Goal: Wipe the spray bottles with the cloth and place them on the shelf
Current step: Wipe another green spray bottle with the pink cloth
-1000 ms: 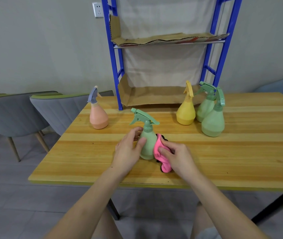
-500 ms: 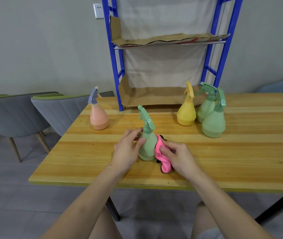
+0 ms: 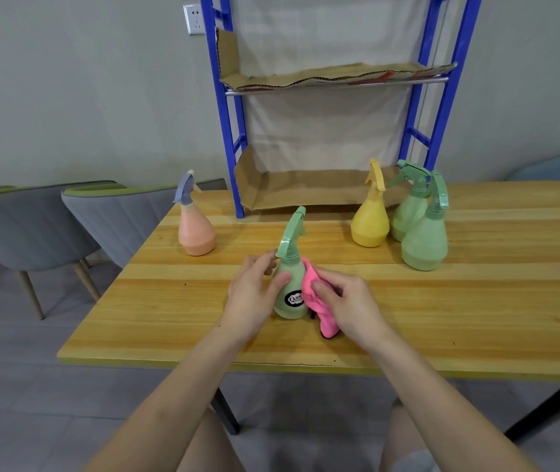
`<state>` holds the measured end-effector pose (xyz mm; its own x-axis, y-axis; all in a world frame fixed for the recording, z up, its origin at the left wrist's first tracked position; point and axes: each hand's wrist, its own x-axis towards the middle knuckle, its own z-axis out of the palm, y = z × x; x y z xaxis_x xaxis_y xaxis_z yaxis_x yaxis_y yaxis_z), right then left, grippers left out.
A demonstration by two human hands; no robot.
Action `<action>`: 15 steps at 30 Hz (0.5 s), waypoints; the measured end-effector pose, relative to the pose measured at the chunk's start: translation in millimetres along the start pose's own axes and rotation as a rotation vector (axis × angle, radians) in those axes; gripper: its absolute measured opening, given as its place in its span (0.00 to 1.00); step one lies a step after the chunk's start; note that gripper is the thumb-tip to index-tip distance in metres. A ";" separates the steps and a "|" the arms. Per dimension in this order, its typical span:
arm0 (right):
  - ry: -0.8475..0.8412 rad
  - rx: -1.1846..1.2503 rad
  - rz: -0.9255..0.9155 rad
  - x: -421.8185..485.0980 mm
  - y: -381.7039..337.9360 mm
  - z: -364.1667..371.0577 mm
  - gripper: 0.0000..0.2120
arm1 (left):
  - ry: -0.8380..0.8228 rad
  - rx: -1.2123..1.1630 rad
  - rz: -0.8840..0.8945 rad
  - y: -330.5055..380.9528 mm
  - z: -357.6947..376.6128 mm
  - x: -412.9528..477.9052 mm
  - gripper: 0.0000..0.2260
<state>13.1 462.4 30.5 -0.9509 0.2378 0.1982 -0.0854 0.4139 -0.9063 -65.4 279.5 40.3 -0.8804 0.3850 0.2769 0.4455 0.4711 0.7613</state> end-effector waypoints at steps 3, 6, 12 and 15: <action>-0.014 -0.067 0.039 -2.1 10.7 -1.7 0.17 | 0.008 0.036 0.008 -0.6 -0.6 1.0 0.14; -0.005 -0.094 0.020 2.7 1.4 -0.4 0.19 | -0.007 0.059 0.027 3.0 -3.7 3.5 0.15; 0.033 0.037 -0.070 12.6 -19.6 9.3 0.21 | -0.022 0.059 0.020 8.9 -7.3 -0.1 0.20; 0.024 0.056 -0.053 7.4 -11.0 9.0 0.20 | -0.024 -0.019 -0.033 13.1 -9.3 -2.1 0.17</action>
<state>4.4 451.7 38.6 -0.9371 0.2384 0.2548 -0.1526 0.3768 -0.9137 -59.3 277.4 55.1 -0.8902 0.3884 0.2382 0.4134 0.4688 0.7806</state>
